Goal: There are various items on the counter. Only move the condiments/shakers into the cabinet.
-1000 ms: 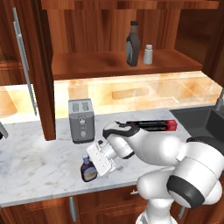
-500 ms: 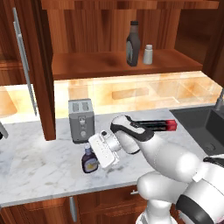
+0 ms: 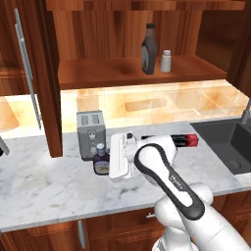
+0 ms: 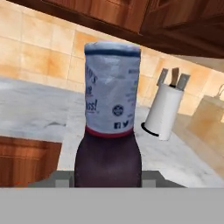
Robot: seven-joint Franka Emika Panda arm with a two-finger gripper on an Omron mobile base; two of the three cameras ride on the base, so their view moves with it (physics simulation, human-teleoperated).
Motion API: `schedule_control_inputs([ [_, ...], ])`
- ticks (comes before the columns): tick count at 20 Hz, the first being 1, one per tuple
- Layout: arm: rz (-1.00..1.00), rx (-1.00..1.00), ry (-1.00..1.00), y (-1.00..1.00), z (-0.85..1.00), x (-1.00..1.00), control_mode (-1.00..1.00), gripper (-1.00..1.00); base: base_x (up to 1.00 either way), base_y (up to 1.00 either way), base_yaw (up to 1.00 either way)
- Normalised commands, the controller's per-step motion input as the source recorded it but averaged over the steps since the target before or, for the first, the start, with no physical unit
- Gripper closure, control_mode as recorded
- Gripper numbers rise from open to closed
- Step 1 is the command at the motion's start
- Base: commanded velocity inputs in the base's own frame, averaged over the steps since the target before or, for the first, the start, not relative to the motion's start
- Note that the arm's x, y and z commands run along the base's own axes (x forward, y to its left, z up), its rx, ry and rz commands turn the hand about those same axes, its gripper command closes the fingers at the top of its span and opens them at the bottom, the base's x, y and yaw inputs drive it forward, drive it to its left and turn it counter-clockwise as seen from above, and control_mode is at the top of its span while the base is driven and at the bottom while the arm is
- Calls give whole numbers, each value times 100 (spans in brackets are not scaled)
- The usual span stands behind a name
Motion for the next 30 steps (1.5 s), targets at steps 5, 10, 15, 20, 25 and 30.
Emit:
schedule_control_inputs([
  [5, -46, -2, -14, 0, 100, -13, -100, 100, 0, 0, 0],
  [10, -41, -2, -10, -3, 100, -5, -100, 100, 0, 0, 0],
  [15, -36, -2, 0, -28, 100, 0, -100, 100, 0, 0, 0],
  [20, -26, -6, 0, -51, 93, 0, -100, 100, 0, 0, 0],
  [25, -14, 2, 0, -25, 100, 0, -100, 100, 0, 0, 0],
  [30, -5, 15, 0, -9, 67, 6, -100, 100, 0, 0, 0],
])
